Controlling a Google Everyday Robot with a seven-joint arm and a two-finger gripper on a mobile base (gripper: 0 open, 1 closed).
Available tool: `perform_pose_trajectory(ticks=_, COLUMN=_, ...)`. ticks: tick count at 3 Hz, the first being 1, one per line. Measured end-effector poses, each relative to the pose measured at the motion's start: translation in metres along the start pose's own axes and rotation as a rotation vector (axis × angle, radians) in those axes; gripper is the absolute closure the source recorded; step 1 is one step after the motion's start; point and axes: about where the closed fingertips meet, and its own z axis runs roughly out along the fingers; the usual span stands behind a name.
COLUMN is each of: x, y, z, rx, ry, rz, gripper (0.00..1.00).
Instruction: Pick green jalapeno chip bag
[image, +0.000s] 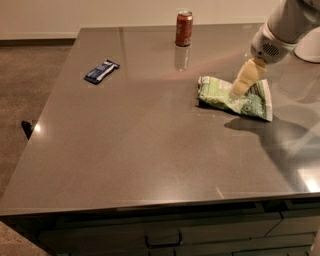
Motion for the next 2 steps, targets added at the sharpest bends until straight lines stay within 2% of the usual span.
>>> perform_pose_trajectory(ticks=2, x=-0.009, y=0.018, z=0.036, rx=-0.075, ry=-0.005, rz=0.013, gripper=0.00)
